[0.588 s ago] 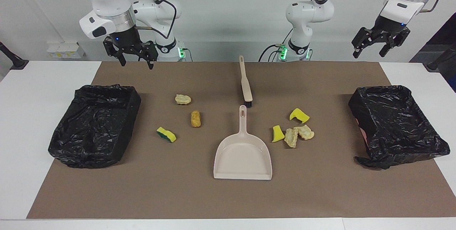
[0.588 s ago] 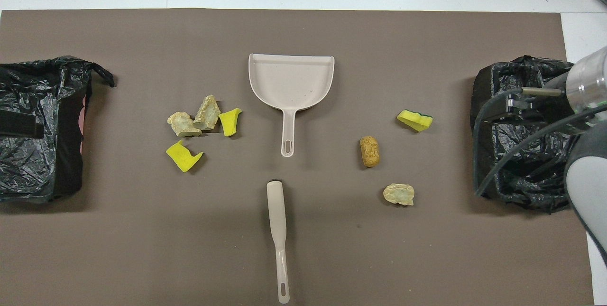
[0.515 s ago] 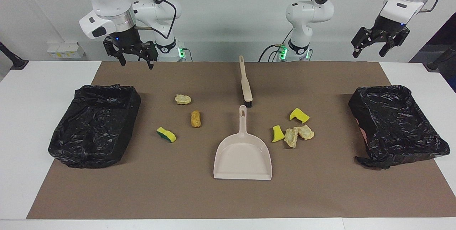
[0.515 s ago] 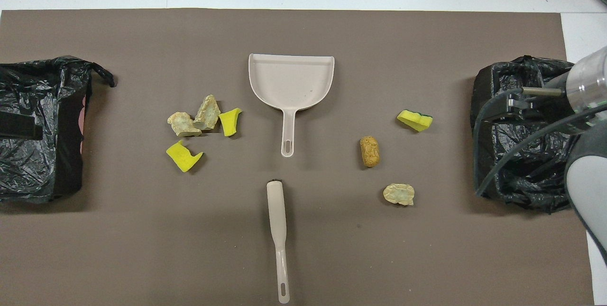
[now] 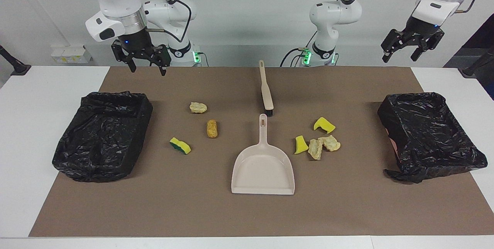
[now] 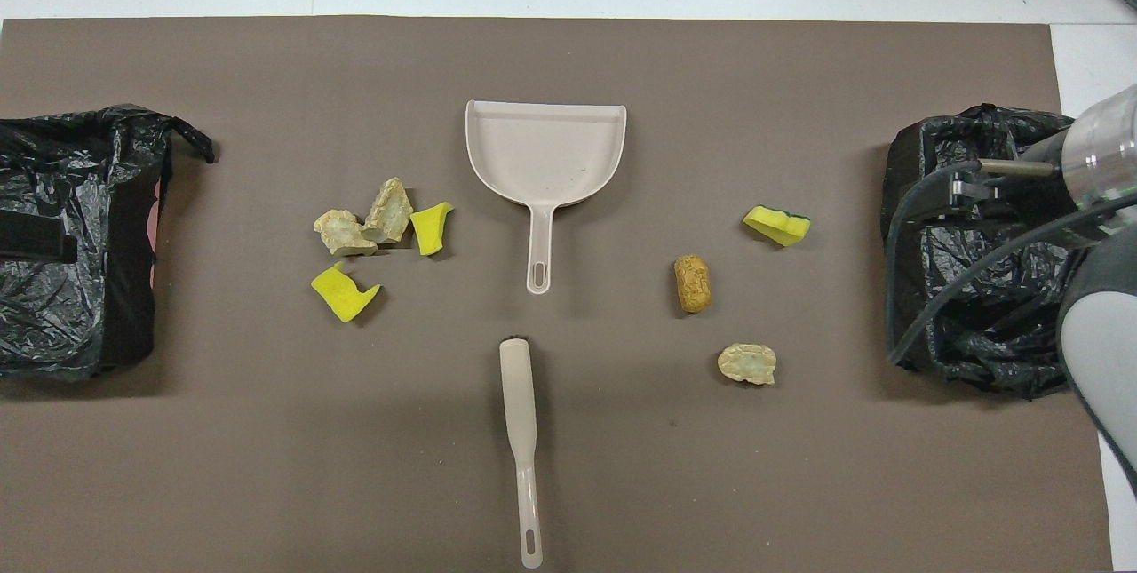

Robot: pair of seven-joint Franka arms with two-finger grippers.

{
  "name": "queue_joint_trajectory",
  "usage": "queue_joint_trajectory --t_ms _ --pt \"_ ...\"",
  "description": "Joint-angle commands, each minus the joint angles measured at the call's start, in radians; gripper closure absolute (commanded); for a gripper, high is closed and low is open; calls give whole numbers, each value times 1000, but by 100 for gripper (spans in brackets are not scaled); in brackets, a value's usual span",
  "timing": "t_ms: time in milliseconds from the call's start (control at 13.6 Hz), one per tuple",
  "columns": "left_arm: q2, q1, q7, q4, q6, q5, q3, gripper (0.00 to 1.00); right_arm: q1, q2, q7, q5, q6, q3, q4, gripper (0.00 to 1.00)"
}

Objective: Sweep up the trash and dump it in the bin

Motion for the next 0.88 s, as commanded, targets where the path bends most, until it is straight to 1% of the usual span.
queue_joint_trajectory --t_ms 0,221,441,515,588,809 --pt "-37 -7 -6 -46 -2 -8 -10 0 -11 -20 -29 16 22 2 -27 0" --pt "-83 -36 -9 -124 6 -11 -17 0 -11 -20 -28 16 16 2 -27 0" --pt "-100 -124 -51 -211 29 -12 -19 0 -12 -20 -28 17 8 -1 -27 0" --pt "-102 -140 -74 -234 41 -20 -22 0 -18 -20 -31 18 5 -4 -27 0" --pt "-105 -180 -102 -271 58 -26 -23 0 -37 -18 -40 18 8 -4 -25 0" --pt "-163 -323 -266 -453 206 -28 -25 0 -37 -18 -46 18 25 -3 -25 0"
